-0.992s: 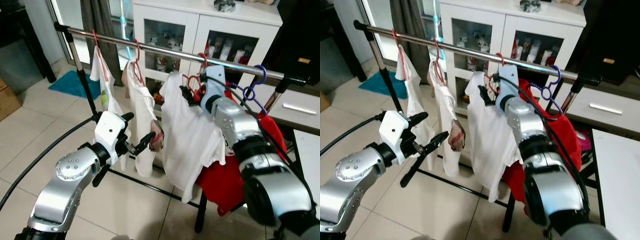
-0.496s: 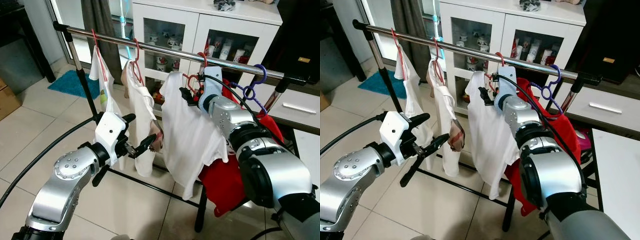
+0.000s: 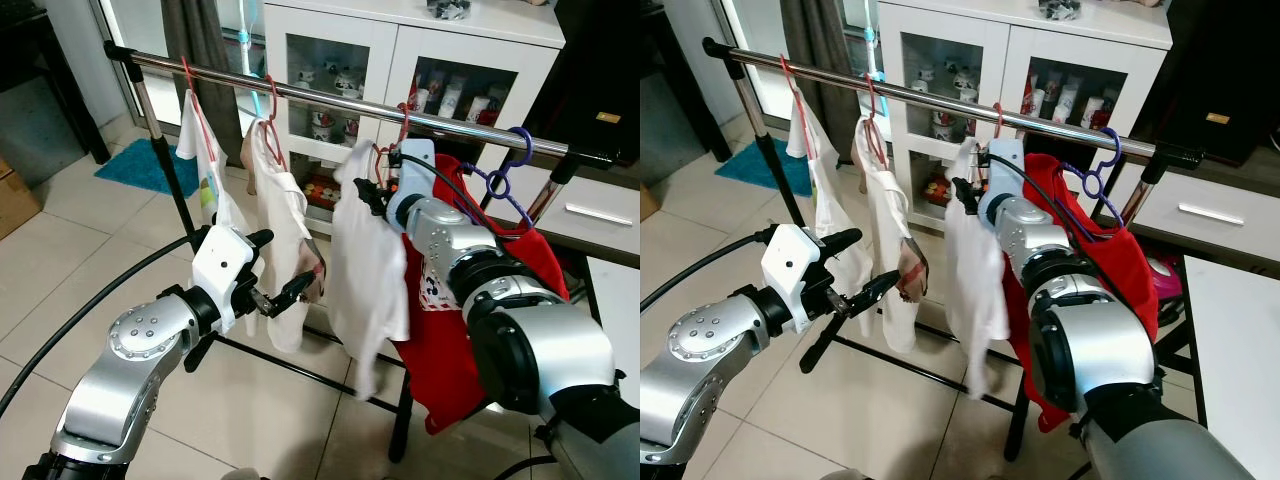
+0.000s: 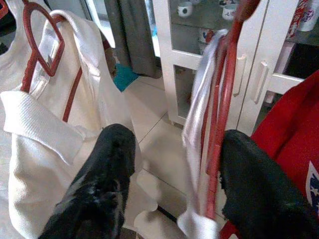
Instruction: Hang hanger
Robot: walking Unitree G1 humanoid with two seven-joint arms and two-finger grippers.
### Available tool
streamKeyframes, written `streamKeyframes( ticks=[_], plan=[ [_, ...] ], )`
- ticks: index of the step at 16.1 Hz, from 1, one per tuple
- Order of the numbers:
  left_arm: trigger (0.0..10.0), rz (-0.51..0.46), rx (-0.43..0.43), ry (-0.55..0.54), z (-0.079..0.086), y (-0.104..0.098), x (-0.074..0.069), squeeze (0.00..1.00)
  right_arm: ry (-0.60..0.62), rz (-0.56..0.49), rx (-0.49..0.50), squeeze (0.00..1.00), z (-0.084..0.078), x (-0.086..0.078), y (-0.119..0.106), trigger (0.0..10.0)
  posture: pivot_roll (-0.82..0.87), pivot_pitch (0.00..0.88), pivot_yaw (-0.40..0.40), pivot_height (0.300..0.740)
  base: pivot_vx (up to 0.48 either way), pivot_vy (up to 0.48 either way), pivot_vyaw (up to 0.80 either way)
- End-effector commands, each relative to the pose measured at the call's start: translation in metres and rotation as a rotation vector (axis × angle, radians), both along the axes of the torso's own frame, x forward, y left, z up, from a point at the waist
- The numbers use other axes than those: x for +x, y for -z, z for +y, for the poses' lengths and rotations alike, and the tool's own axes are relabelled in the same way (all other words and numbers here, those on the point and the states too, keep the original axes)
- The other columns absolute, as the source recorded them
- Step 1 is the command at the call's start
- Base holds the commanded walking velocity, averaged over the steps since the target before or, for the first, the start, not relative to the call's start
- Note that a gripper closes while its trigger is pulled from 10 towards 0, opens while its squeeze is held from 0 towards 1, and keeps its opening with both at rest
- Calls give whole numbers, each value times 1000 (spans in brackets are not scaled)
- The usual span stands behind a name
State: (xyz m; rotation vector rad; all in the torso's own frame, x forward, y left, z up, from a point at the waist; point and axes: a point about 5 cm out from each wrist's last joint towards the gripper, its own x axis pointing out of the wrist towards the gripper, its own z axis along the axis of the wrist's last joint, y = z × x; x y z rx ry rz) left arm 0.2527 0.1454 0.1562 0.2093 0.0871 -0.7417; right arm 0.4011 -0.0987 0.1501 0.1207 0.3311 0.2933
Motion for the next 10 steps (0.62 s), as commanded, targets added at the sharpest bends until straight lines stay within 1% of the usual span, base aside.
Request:
streamKeyframes(
  ticks=[1, 2, 6, 9, 10],
  plan=[
    [10000, -12, 7, 17, -3, -4, 0, 0, -10, -16, 4, 0, 4, 2, -6, 0, 35, 0, -39, 740, 0, 0, 0],
    [10000, -12, 10, 19, -4, -4, 0, 0, 22, 3, -20, 0, 4, 2, -4, 0, 38, 0, -40, 740, 0, 0, 0],
    [10000, -13, 18, 14, -3, -3, 0, 0, 86, 17, -43, 0, -2, 2, -2, 0, 47, 0, -47, 740, 0, 0, 0],
    [10000, -19, 25, -2, -2, -3, 0, 0, 92, 3, -60, 0, -3, 4, -5, 0, 49, 0, -52, 740, 0, 0, 0],
    [10000, -21, 26, -5, -1, -4, 0, 0, 87, -1, -64, 0, -3, 4, -6, 2275, 48, 0, -53, 740, 0, 0, 0]
  ],
)
